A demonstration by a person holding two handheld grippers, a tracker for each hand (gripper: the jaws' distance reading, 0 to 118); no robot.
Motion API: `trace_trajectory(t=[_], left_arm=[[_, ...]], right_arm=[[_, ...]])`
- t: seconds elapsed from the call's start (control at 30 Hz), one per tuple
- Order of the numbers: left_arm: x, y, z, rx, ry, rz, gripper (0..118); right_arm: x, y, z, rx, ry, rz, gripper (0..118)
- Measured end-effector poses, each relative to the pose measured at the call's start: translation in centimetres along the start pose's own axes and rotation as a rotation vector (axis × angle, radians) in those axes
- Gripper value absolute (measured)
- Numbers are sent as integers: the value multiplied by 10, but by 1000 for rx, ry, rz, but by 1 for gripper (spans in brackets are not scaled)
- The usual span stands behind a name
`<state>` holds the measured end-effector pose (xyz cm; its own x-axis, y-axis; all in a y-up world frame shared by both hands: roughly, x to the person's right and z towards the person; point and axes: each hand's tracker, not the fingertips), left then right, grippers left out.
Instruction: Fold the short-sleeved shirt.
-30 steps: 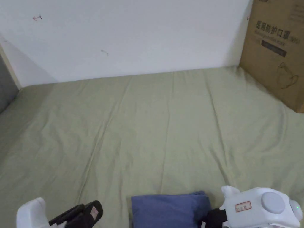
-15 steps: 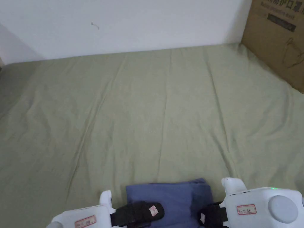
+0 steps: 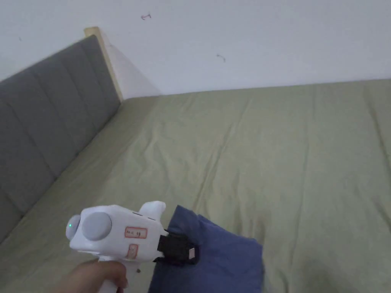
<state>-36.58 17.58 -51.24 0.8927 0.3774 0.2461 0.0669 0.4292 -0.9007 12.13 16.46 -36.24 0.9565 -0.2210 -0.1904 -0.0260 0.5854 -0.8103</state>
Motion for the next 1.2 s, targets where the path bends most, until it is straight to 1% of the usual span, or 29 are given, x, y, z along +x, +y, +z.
trace_trajectory(t=[0.03, 0.1, 0.13, 0.17, 0.2, 0.27, 0.3, 0.33, 0.37, 0.4, 0.43, 0.5, 0.57, 0.6, 0.67, 0.7, 0.73, 0.77, 0.8, 0.83, 0.87, 0.9, 1.0, 1.07, 1.1, 1.13, 1.2], left_arm=[[-13, 4, 16, -35, 132, -28, 17], [-39, 10, 36, -113, 397, -103, 17], [-55, 12, 42, -151, 492, -103, 18], [-66, 13, 45, -169, 533, -117, 18], [-81, 12, 47, -196, 566, -118, 18], [-102, 12, 45, -215, 667, -135, 18], [-111, 11, 46, -196, 699, -130, 22], [-117, 10, 50, -169, 694, -122, 38], [-122, 10, 55, -128, 696, -93, 72], [-126, 9, 61, -87, 676, -48, 109], [-127, 7, 67, -51, 655, -24, 117], [-119, 7, 83, 50, 627, -26, 116], [-104, 5, 94, 100, 592, -18, 116], [-90, -1, 98, 154, 560, -11, 116], [-55, -16, 98, 252, 440, 14, 115], [-36, -26, 94, 294, 395, 25, 111], [-8, -40, 88, 334, 351, 39, 99], [11, -51, 84, 367, 316, 39, 75], [36, -64, 77, 416, 266, 31, 19], [61, -74, 70, 435, 211, 29, 0], [82, -84, 63, 446, 182, 32, 0], [109, -94, 57, 472, 214, 12, 0], [166, -109, 62, 610, 72, -29, 0], [196, -104, 74, 703, 83, -45, 0], [211, -100, 85, 763, 83, -67, 0], [223, -98, 93, 809, 102, -88, 0], [246, -87, 113, 922, 181, -178, 0]], right_arm=[[1, -3, 6, -15, -19, -48, 2], [6, -10, 16, -19, -26, -149, 2], [10, -13, 18, -27, -23, -196, 2], [14, -13, 19, -39, -28, -221, 2], [17, -14, 19, -52, -47, -230, 2], [19, -13, 20, -58, -101, -194, 2], [19, -11, 20, -60, -148, -160, 2], [17, -11, 21, -61, -179, -140, 2], [16, -10, 23, -59, -190, -133, 2], [15, -10, 25, -51, -166, -142, 2], [14, -8, 27, -43, -152, -145, 2], [10, -6, 28, -33, -119, -156, 2], [6, -3, 30, -27, -112, -150, 2], [3, -2, 30, -19, -112, -144, 2], [-1, 0, 35, 12, -110, -131, 2], [-2, 2, 38, 37, -101, -124, 2], [-5, 4, 42, 70, -91, -116, 2], [-7, 5, 46, 90, -85, -107, 2], [-10, 7, 50, 108, -78, -95, 2], [-12, 10, 55, 120, -73, -84, 2], [-13, 13, 58, 127, -68, -76, 2], [-15, 18, 62, 127, -68, -70, 2], [-19, 33, 80, 151, -95, -72, 2], [-20, 43, 100, 223, -75, -85, 2], [-13, 47, 106, 268, -68, -74, 2], [-15, 51, 117, 313, -71, -61, 2], [-24, 58, 146, 481, -101, 13, 2]])
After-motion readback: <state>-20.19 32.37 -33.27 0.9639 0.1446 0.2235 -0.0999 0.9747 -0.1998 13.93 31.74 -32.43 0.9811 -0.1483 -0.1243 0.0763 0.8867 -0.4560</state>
